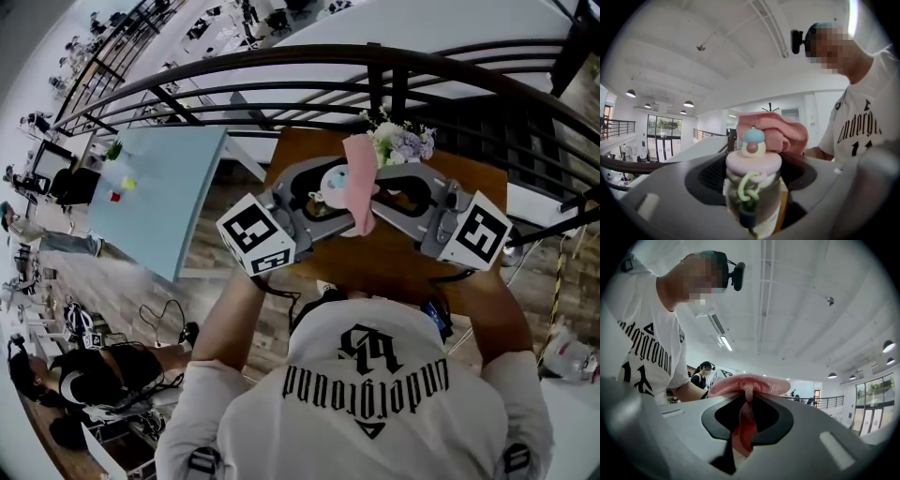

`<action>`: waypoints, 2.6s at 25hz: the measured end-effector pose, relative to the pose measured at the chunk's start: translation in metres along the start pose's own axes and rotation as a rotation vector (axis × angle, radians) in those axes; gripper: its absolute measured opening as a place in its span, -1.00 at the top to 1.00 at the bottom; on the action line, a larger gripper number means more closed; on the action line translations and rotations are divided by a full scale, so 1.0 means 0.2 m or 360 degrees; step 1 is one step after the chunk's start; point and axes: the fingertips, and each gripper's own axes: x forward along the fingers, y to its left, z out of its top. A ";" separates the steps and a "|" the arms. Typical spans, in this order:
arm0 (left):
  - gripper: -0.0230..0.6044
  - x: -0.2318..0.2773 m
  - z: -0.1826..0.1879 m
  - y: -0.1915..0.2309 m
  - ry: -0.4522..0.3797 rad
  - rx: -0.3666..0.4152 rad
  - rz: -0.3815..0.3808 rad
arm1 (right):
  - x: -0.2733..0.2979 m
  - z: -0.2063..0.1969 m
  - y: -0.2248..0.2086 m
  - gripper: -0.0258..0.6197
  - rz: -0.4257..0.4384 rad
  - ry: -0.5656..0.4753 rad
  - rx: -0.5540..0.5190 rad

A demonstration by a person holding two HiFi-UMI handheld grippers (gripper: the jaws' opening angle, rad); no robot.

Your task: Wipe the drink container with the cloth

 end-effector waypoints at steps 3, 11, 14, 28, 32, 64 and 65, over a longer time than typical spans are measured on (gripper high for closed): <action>-0.30 0.00 -0.01 0.00 0.0006 0.0002 0.0000 | -0.01 -0.01 -0.05 0.79 -0.0007 -0.0005 0.0009; -0.30 0.02 -0.01 -0.02 -0.0014 0.0006 -0.0028 | -0.01 -0.02 -0.17 0.79 0.0005 -0.0023 -0.0037; -0.30 0.02 -0.01 -0.06 -0.0021 0.0026 -0.0065 | 0.03 -0.03 -0.20 0.79 0.0023 -0.0017 -0.0010; -0.30 -0.06 0.10 0.01 -0.0095 0.0057 -0.0031 | 0.00 -0.48 -0.20 0.80 -0.0094 0.0067 0.0312; -0.30 -0.09 0.13 0.03 -0.0130 0.0035 -0.0032 | -0.01 -0.77 -0.08 0.80 -0.0081 0.0171 0.0456; -0.30 -0.12 0.04 0.15 -0.0116 -0.0041 0.0195 | -0.03 -0.76 0.07 0.80 -0.0154 0.0114 0.0308; -0.30 -0.11 0.03 0.15 -0.0106 -0.0043 0.0203 | -0.03 -0.70 0.06 0.80 -0.0153 0.0088 0.0277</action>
